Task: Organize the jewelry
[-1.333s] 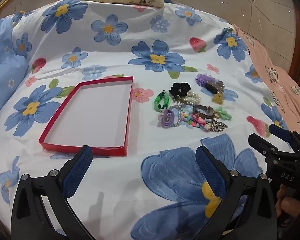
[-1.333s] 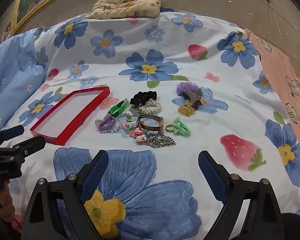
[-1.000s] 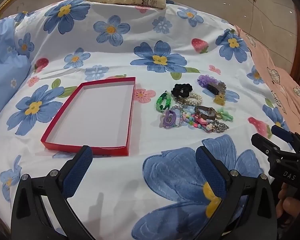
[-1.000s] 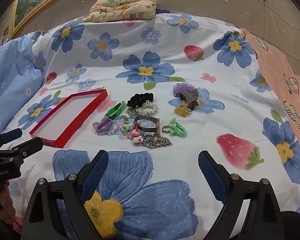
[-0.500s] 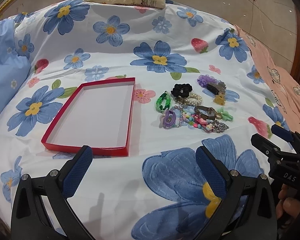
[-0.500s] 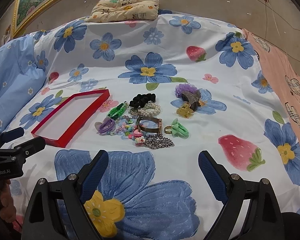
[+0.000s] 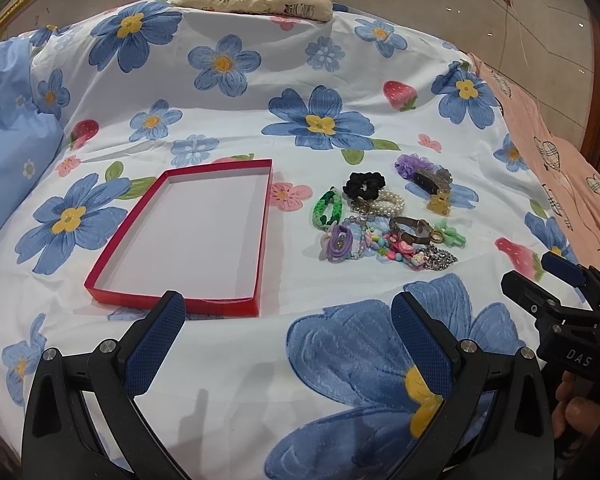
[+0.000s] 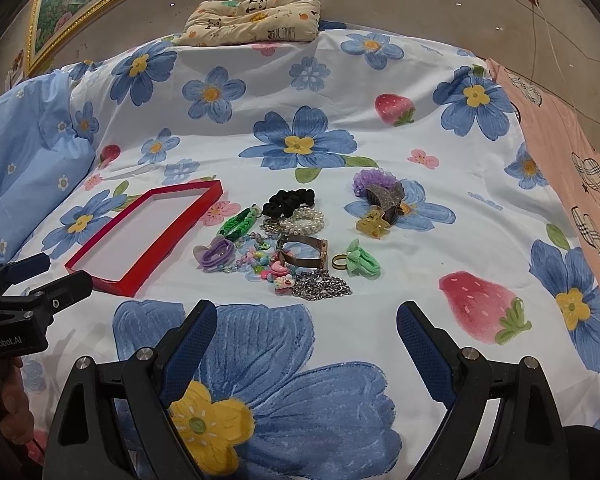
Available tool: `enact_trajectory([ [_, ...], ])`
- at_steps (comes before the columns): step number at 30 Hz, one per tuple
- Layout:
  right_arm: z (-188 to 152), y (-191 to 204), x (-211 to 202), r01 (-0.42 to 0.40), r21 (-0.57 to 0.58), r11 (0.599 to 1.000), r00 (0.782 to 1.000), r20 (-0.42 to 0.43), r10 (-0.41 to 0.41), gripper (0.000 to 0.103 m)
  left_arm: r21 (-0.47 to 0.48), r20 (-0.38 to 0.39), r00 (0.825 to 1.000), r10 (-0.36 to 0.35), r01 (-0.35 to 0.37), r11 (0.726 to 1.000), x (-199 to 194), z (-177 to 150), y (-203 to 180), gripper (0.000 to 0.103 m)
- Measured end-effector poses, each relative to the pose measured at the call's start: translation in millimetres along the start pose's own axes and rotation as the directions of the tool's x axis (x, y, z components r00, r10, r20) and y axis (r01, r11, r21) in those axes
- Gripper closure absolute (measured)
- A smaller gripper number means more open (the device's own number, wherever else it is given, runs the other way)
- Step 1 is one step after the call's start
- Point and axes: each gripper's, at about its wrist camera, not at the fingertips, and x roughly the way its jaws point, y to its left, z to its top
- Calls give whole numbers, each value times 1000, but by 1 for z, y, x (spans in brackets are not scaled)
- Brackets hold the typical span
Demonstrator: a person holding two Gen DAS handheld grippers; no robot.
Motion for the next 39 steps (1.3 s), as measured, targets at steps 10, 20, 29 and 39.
enact_trajectory([
  [10,0,3,-1,0,-2,1000,1000,3,0,10,4,-2,1000,-4,4,1000,-3,2,0,0],
  [20,1,0,0,-9,0,1000,1000,-2,9,10,5,-2,1000,-3,3,1000,-2,1,0,0],
  [29,3,1,1,-20,-1,1000,1000,-2,20,10,1,-12,1000,-7,7,1000,1,1,-1,0],
  [39,12,-6,13,-36,19,999,999,-19,37,10,-2,-74,995,-59,59,998,26,9,0,0],
])
